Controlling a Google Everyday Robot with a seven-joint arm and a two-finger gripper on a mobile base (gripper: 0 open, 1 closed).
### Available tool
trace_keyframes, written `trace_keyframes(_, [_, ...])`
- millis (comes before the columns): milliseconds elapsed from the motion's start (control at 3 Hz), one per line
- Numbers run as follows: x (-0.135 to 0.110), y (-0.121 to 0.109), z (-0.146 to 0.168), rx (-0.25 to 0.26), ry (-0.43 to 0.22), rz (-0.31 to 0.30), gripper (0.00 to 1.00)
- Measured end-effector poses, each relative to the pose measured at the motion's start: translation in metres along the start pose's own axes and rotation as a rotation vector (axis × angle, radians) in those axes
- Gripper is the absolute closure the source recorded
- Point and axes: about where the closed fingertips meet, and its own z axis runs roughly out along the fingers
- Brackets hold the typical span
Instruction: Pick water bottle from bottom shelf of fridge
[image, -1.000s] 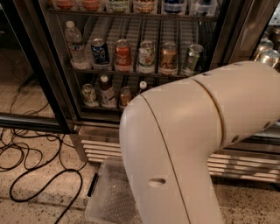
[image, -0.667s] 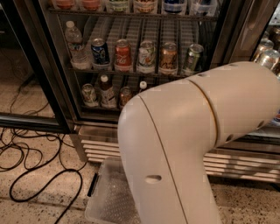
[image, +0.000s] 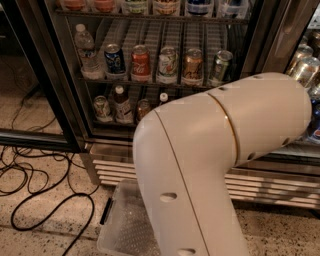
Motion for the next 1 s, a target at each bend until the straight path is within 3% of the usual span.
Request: trace_keyframes(1000, [-0.016, -0.006, 0.025, 0.010, -0.025, 0.007, 0.31])
